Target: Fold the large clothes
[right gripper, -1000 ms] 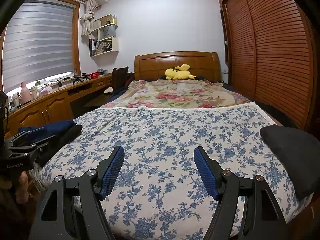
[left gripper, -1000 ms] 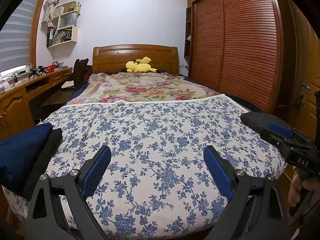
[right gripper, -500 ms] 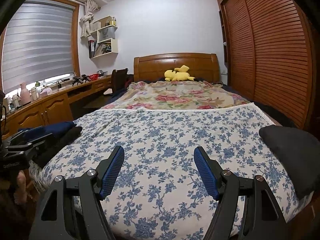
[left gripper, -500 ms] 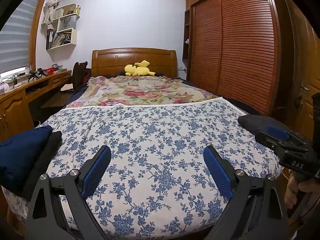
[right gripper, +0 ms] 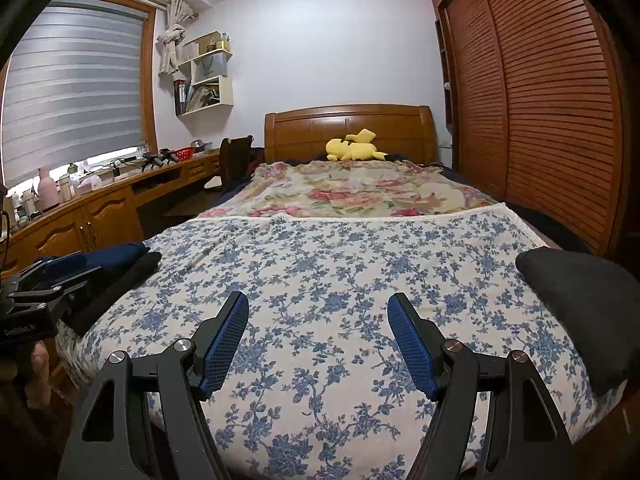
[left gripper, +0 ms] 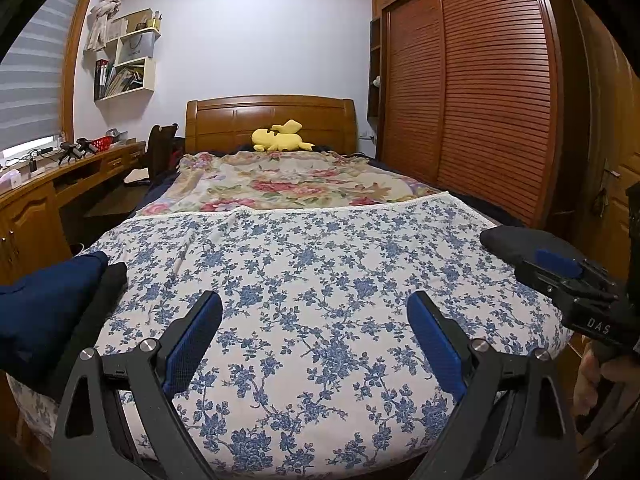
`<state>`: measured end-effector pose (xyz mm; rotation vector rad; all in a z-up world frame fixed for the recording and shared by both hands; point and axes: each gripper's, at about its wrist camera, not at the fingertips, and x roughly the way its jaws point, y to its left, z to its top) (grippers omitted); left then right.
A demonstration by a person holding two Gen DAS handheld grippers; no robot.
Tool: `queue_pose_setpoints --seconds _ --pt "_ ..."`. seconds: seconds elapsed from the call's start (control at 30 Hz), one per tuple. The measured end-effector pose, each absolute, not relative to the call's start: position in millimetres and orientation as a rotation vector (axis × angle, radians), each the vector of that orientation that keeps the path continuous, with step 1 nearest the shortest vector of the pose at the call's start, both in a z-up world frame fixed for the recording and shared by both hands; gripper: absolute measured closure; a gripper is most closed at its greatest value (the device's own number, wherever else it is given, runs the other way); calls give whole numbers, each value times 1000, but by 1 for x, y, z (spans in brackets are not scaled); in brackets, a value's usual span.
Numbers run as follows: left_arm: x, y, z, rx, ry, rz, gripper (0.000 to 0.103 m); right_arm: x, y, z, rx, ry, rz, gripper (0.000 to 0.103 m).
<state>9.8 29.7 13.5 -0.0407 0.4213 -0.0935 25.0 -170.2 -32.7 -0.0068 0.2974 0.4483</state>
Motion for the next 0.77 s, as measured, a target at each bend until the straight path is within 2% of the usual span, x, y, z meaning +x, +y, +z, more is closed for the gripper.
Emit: queue_pose_setpoints --seconds 0.77 --pt "14 31 6 -48 437 -94 9 26 -170 -34 5 312 441 29"
